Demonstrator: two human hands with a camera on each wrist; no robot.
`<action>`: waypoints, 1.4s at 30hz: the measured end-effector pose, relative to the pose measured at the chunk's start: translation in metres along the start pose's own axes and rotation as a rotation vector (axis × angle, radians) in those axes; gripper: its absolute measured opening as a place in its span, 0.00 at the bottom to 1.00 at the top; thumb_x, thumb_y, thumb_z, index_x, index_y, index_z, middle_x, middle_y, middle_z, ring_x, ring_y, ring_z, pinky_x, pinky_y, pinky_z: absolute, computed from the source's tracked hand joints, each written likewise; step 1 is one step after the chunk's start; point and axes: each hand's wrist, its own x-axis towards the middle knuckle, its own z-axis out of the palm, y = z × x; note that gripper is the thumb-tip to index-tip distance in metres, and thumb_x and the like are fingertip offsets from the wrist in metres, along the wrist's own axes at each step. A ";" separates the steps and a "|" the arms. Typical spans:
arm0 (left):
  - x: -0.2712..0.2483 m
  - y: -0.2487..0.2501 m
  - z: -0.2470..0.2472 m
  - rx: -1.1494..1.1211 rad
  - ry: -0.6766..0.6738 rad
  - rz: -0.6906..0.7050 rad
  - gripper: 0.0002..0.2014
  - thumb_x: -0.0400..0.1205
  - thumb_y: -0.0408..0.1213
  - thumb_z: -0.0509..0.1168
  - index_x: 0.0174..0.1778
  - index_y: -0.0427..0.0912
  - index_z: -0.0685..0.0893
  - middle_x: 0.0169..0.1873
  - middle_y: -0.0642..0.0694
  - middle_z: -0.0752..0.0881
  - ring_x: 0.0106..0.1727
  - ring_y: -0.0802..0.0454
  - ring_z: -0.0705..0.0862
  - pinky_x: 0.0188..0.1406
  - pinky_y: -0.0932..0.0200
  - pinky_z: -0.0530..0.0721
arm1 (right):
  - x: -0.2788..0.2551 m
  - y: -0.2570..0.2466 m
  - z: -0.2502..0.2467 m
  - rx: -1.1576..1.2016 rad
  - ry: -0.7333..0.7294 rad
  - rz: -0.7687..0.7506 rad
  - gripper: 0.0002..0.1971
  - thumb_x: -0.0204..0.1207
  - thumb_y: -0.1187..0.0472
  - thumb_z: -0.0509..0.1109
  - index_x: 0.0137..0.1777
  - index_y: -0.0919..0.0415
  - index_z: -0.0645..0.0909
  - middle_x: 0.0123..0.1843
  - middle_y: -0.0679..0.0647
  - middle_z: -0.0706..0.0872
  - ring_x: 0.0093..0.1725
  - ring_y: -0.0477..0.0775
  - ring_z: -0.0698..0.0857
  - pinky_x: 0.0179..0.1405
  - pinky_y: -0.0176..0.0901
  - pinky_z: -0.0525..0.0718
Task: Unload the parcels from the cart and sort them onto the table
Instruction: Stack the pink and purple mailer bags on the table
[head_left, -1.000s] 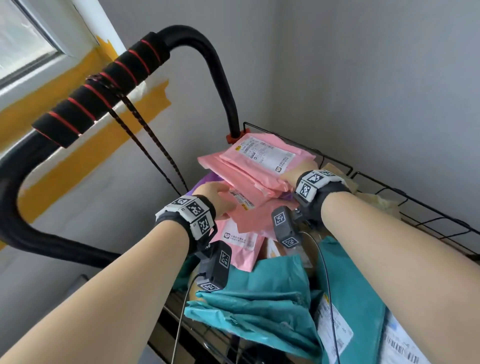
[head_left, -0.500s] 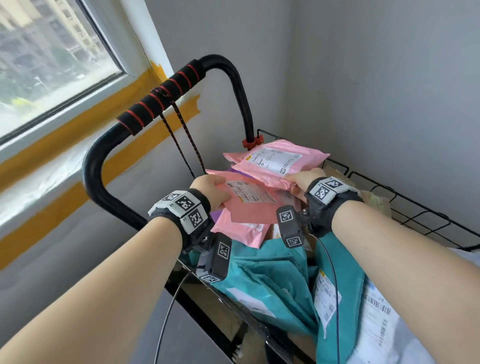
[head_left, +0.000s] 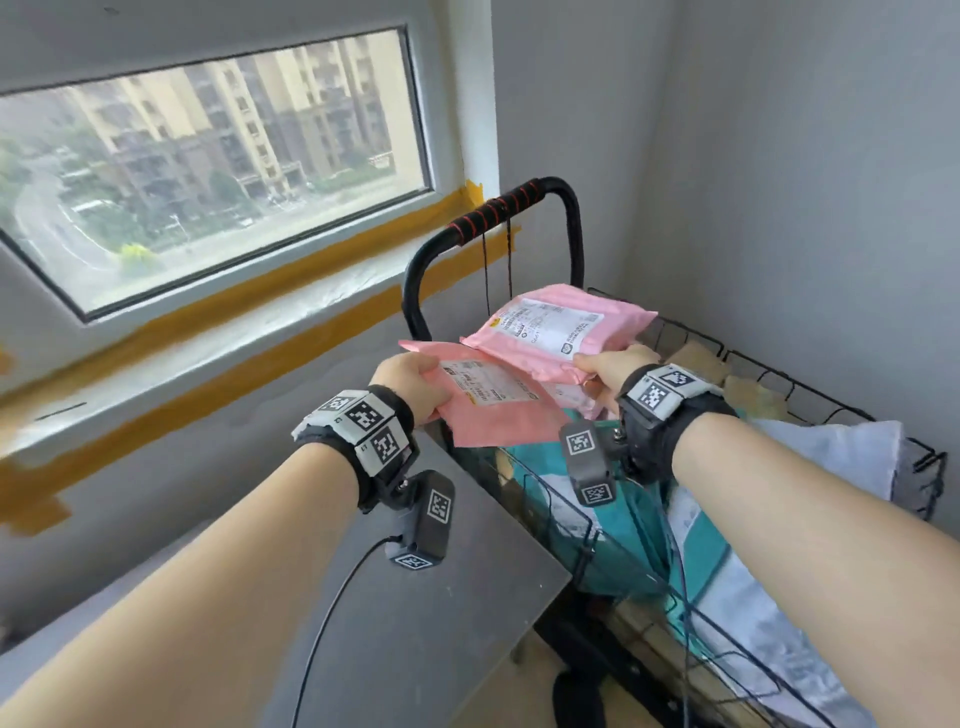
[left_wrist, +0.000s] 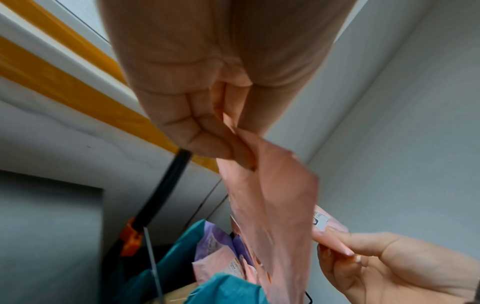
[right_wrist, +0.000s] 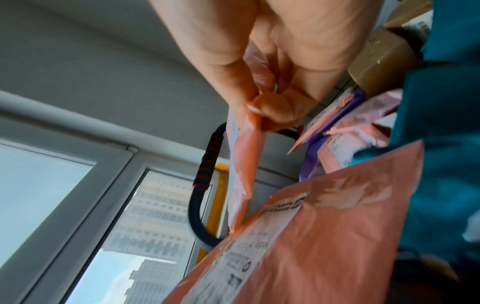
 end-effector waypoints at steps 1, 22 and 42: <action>-0.018 -0.012 -0.012 -0.017 0.016 -0.006 0.24 0.81 0.28 0.62 0.75 0.38 0.73 0.66 0.37 0.80 0.61 0.38 0.84 0.60 0.45 0.84 | -0.018 0.002 0.013 -0.005 -0.035 -0.008 0.12 0.72 0.64 0.75 0.52 0.67 0.80 0.35 0.55 0.82 0.32 0.52 0.82 0.42 0.46 0.87; -0.306 -0.235 -0.188 -0.234 0.684 -0.471 0.26 0.80 0.30 0.63 0.76 0.41 0.72 0.64 0.40 0.82 0.38 0.55 0.83 0.24 0.77 0.80 | -0.246 0.005 0.331 -0.261 -0.851 -0.167 0.10 0.70 0.67 0.76 0.34 0.63 0.76 0.39 0.62 0.85 0.36 0.55 0.83 0.40 0.49 0.85; -0.482 -0.331 -0.134 -0.752 1.335 -0.856 0.27 0.80 0.20 0.61 0.76 0.40 0.72 0.67 0.37 0.80 0.56 0.44 0.84 0.64 0.48 0.82 | -0.372 0.067 0.406 -0.305 -1.261 0.012 0.15 0.75 0.68 0.72 0.62 0.65 0.80 0.39 0.57 0.85 0.28 0.49 0.83 0.14 0.30 0.75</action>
